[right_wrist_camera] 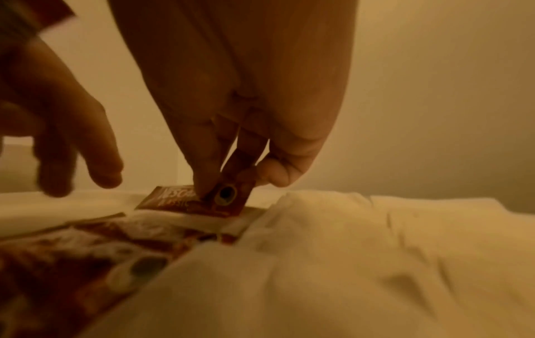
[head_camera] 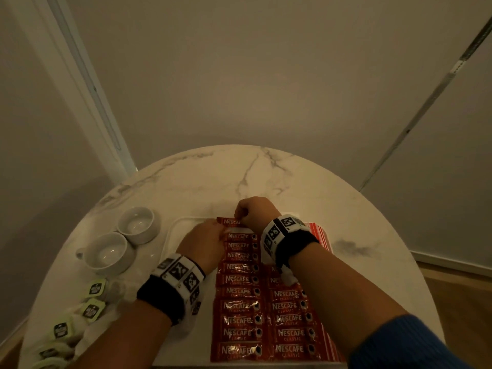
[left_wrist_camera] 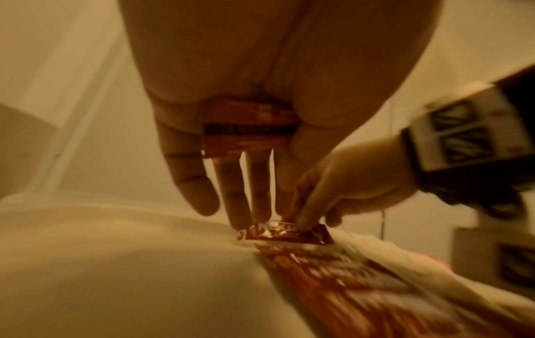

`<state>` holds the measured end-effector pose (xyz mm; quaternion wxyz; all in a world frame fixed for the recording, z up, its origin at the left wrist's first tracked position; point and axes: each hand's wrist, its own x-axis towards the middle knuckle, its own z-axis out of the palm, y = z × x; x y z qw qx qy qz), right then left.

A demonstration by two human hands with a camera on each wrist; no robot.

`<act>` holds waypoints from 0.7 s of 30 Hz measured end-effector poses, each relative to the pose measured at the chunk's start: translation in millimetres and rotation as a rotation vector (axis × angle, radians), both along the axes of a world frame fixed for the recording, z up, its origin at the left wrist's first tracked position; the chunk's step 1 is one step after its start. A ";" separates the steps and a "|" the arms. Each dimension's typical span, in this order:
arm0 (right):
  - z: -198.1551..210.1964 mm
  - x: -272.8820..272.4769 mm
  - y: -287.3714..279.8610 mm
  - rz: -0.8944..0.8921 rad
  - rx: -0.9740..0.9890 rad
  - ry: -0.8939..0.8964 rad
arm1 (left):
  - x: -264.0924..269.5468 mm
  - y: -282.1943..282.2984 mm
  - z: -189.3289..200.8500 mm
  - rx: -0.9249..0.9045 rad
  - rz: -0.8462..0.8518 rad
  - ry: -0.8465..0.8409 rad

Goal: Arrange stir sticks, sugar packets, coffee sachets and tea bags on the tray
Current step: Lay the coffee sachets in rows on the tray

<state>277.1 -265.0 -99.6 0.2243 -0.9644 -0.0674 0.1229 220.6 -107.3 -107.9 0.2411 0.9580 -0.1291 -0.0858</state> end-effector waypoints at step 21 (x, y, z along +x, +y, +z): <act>4.1 -11.9 5.0 0.132 -0.229 0.067 | -24.5 -17.8 -10.3 0.433 -0.284 0.012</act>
